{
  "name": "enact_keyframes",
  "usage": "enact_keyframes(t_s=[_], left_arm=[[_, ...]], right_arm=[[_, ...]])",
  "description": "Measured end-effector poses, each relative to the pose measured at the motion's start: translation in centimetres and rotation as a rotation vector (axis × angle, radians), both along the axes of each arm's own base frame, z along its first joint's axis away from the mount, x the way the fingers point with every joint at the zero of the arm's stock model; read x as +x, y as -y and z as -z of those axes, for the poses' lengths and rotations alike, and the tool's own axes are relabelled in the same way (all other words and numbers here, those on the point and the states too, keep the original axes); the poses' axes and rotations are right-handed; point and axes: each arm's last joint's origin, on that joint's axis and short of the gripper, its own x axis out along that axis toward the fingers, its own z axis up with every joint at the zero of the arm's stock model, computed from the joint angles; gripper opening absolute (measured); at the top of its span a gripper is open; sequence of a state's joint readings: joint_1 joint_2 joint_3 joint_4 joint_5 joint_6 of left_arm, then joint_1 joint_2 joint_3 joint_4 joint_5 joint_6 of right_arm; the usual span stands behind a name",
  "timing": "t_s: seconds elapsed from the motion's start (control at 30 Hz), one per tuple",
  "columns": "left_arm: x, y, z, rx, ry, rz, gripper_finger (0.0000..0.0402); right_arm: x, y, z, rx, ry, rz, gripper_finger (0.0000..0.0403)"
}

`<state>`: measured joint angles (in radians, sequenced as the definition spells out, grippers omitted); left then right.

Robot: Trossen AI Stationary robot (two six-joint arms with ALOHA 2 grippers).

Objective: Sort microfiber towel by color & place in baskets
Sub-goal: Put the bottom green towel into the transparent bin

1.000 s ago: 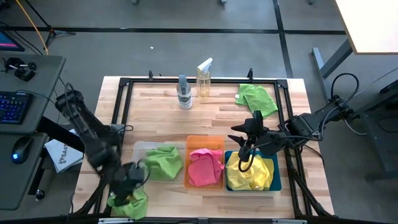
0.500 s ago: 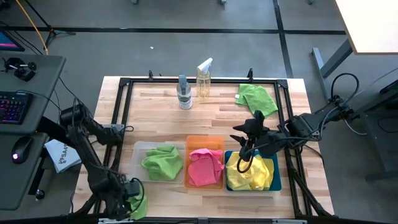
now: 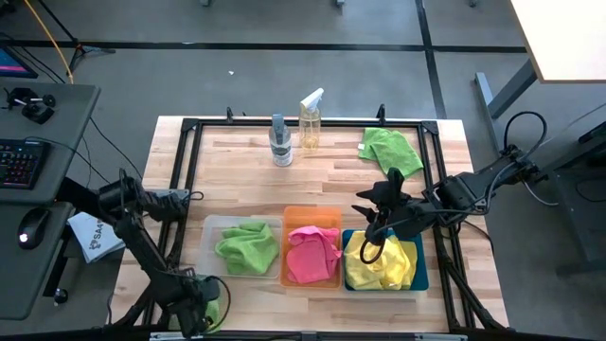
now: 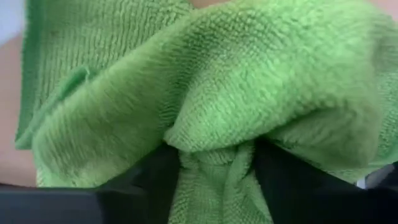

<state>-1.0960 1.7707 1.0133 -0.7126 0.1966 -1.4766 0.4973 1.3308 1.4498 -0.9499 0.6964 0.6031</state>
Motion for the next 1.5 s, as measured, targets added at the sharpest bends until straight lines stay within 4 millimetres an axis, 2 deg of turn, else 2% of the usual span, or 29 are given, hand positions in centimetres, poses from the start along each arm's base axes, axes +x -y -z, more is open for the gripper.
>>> enact_keyframes(t_s=[0.07,0.17,0.2,0.27,0.33,0.5,0.57,0.63,0.73,0.83,0.97,1.07,1.17,1.23,1.3,1.4,1.5], left_arm=[[0.3,0.2,0.2,-0.034,-0.030,0.006,0.0146],[0.7,-0.1,-0.1,-0.074,-0.041,0.018,0.0039],[0.9,-0.2,-0.4,-0.091,-0.026,0.016,0.0022],[1.6,-0.5,-2.0,-0.169,0.038,0.040,0.0017],[2.4,-1.2,-4.4,-0.246,0.119,0.078,0.0008],[4.5,-4.6,-11.9,-0.368,0.453,0.141,0.0003],[5.4,-6.8,-14.9,-0.330,0.632,0.109,0.0003],[6.2,-9.1,-17.0,-0.224,0.794,0.086,0.0002],[6.9,-12.1,-18.6,-0.038,0.921,0.065,0.0001],[7.1,-13.8,-18.1,0.044,0.847,0.119,0.0001],[6.6,-14.6,-15.5,0.105,0.714,0.187,0.0001],[6.5,-14.9,-12.8,0.159,0.686,0.191,0.0001],[6.3,-15.4,-9.1,0.191,0.667,0.163,0.0000],[6.0,-16.1,-6.7,0.191,0.640,0.089,0.0001],[5.7,-16.7,-5.1,0.166,0.607,-0.003,0.0003],[5.7,-17.3,-4.3,0.113,0.560,-0.065,0.0014],[5.9,-17.5,-4.6,0.075,0.555,-0.007,0.0036]], right_arm=[[0.0,0.0,0.0,-0.002,-0.003,0.000,0.0147],[-0.1,0.0,0.1,-0.007,-0.009,0.001,0.0147],[-0.1,0.0,0.1,-0.007,-0.009,0.001,0.0147],[-0.1,0.0,0.1,-0.007,-0.009,0.001,0.0147],[-0.1,0.0,0.1,-0.009,-0.010,0.000,0.0147],[-0.1,0.0,0.1,-0.014,-0.012,-0.003,0.0147],[-0.1,0.0,0.1,-0.014,-0.012,-0.003,0.0147],[-0.1,0.0,0.1,-0.014,-0.012,-0.003,0.0147],[0.0,0.0,0.1,-0.014,-0.011,-0.003,0.0147],[0.0,0.0,0.9,-0.031,-0.033,0.001,0.0147],[0.0,0.0,2.2,-0.024,-0.057,0.024,0.0147],[0.1,0.0,2.9,-0.001,-0.060,0.050,0.0147],[0.1,0.0,3.0,0.021,-0.044,0.069,0.0147],[0.2,-0.1,2.9,0.030,-0.026,0.071,0.0147],[0.5,-0.2,2.7,0.041,0.003,0.067,0.0147],[0.6,-0.3,2.3,0.059,0.035,0.066,0.0147],[0.9,-0.5,2.0,0.085,0.081,0.064,0.0147]])
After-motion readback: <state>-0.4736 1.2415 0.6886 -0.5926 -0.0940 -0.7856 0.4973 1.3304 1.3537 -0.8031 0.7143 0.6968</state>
